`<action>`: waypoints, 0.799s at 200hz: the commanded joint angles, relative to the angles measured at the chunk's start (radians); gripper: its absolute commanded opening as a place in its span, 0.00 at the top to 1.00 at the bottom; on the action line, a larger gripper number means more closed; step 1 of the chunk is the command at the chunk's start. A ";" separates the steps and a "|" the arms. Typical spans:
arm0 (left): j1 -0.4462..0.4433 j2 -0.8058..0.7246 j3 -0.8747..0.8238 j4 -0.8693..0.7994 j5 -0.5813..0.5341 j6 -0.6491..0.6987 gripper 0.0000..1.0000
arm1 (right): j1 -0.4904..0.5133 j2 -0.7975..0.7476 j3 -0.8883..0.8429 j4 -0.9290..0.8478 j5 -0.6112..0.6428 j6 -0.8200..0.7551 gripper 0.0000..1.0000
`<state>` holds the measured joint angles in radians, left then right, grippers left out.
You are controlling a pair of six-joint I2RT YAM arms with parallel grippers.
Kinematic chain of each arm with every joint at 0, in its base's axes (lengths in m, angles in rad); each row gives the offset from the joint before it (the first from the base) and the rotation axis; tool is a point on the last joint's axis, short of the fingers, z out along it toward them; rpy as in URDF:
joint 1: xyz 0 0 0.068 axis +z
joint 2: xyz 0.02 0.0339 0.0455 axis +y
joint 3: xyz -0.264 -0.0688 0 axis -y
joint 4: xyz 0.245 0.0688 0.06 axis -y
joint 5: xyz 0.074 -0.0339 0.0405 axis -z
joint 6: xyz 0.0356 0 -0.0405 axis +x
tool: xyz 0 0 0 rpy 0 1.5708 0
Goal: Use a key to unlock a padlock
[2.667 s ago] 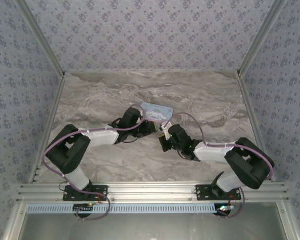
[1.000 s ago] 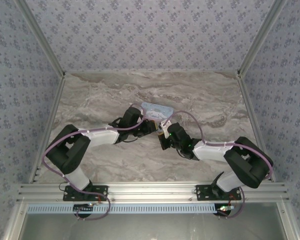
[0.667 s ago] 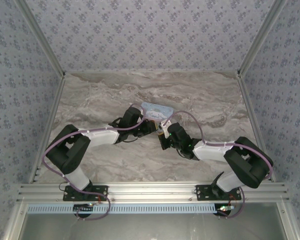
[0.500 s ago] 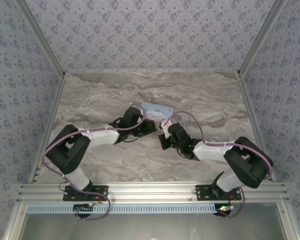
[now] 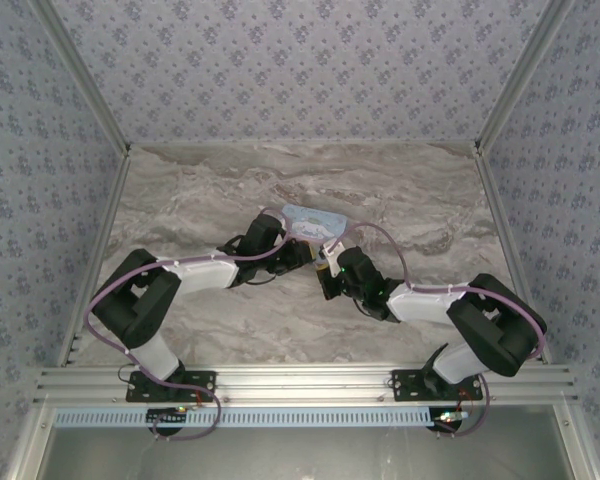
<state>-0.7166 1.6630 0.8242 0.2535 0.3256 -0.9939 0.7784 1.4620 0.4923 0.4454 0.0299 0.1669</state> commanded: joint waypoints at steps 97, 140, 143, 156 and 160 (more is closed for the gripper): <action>-0.008 -0.034 0.033 0.011 0.026 -0.012 0.85 | -0.043 -0.021 0.007 0.180 -0.080 0.013 1.00; -0.009 -0.037 0.035 0.017 0.040 -0.030 0.85 | -0.077 -0.011 0.028 0.180 -0.147 0.000 1.00; -0.009 -0.038 0.036 0.018 0.040 -0.031 0.85 | -0.077 -0.009 0.029 0.179 -0.149 -0.001 1.00; -0.009 -0.040 0.035 0.023 0.041 -0.037 0.85 | -0.077 0.004 0.026 0.182 -0.155 0.003 1.00; -0.009 -0.039 0.035 0.026 0.041 -0.039 0.85 | -0.077 0.009 0.024 0.187 -0.156 0.006 1.00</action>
<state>-0.7116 1.6623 0.8333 0.2642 0.3050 -1.0172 0.7029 1.4624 0.4885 0.5148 -0.0830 0.1673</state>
